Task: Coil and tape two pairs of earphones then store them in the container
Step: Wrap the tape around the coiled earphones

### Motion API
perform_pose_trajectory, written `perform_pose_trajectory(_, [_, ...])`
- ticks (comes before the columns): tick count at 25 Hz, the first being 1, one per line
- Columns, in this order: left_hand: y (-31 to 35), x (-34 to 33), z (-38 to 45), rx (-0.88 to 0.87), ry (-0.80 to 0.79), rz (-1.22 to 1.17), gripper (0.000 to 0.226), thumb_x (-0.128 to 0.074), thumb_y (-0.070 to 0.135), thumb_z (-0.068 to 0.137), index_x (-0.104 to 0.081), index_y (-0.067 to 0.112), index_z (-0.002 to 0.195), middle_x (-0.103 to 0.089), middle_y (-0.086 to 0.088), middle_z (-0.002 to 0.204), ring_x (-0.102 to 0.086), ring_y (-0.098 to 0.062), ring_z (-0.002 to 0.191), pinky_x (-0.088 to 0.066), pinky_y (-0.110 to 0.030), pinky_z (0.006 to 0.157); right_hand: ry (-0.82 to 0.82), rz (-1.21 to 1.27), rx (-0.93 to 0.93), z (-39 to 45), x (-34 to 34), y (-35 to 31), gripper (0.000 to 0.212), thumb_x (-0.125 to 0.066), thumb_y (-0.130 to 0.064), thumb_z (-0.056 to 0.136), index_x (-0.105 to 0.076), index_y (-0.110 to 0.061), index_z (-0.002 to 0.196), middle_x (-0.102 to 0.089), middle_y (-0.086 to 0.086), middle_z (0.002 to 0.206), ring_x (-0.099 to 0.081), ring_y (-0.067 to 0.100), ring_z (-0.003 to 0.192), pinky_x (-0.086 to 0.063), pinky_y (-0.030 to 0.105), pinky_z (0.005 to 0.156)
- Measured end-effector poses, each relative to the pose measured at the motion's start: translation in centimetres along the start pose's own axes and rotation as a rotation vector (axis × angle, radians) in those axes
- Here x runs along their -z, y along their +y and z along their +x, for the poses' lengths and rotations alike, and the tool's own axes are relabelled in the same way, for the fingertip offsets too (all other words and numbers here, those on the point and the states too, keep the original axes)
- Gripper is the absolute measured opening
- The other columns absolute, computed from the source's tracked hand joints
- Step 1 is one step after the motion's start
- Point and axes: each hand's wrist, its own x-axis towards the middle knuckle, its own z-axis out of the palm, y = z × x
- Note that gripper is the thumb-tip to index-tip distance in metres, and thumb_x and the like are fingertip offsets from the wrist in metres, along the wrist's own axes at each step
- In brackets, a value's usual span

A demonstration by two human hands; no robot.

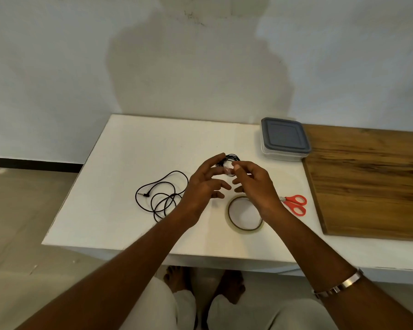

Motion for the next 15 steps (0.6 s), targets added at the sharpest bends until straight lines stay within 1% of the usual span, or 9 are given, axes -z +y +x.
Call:
perform_pose_trajectory(3, [0.2,-0.2,0.0,-0.024,-0.019,0.096,0.07,-0.046,-0.006,0.076,-0.051,0.034,0.133,-0.068,-0.001,0.115,-0.067,-0.019,0.087,-0.051,-0.032,0.072,-0.043,-0.048,-0.006,0.3,0.3,-0.3,0.016,-0.06,-0.03,0.091,-0.067,-0.019,0.101,-0.068,-0.002,0.093,-0.067,0.013,0.078,-0.056,0.025,0.065])
perform_pose_trajectory(6, [0.3,-0.5,0.1,-0.038,-0.027,0.161,0.069,-0.042,-0.013,0.081,-0.048,0.029,0.136,-0.069,0.002,0.11,-0.067,-0.017,0.086,-0.051,-0.032,0.072,-0.04,-0.043,0.015,0.2,0.5,-0.4,0.012,-0.066,-0.022,0.087,-0.068,-0.016,0.098,-0.068,0.0,0.088,-0.069,0.015,0.074,-0.058,0.026,0.065])
perform_pose_trajectory(9, [0.3,-0.5,0.5,-0.034,-0.019,0.17,0.066,-0.043,-0.012,0.083,-0.049,0.027,0.135,-0.071,-0.001,0.108,-0.066,-0.016,0.089,-0.05,-0.033,0.075,-0.019,0.056,0.001,0.3,0.7,-0.3,0.013,-0.068,-0.015,0.085,-0.069,-0.01,0.097,-0.069,0.007,0.092,-0.072,0.022,0.077,-0.06,0.034,0.07])
perform_pose_trajectory(11, [0.1,-0.5,0.9,-0.033,-0.009,0.18,0.063,-0.043,-0.012,0.083,-0.051,0.026,0.132,-0.072,-0.002,0.106,-0.067,-0.016,0.089,-0.051,-0.032,0.074,0.013,0.044,0.02,0.4,0.8,0.0,0.01,-0.069,-0.015,0.085,-0.07,-0.012,0.094,-0.069,0.007,0.093,-0.07,0.022,0.083,-0.06,0.036,0.074])
perform_pose_trajectory(13, [-0.3,-0.8,1.6,-0.033,0.037,0.219,0.058,-0.043,-0.011,0.082,-0.054,0.021,0.129,-0.074,-0.002,0.103,-0.067,-0.014,0.085,-0.052,-0.031,0.072,0.061,0.008,0.082,0.5,0.9,0.5,0.007,-0.069,-0.019,0.084,-0.07,-0.018,0.091,-0.071,0.002,0.092,-0.068,0.019,0.089,-0.058,0.034,0.08])
perform_pose_trajectory(15, [-0.9,-1.3,2.5,-0.087,0.149,0.346,0.051,-0.046,-0.011,0.081,-0.059,0.015,0.123,-0.073,-0.002,0.101,-0.066,-0.012,0.087,-0.05,-0.026,0.075,0.123,0.104,0.09,0.4,1.4,0.8,0.007,-0.068,-0.02,0.085,-0.071,-0.019,0.092,-0.072,0.001,0.09,-0.067,0.017,0.09,-0.056,0.03,0.082])
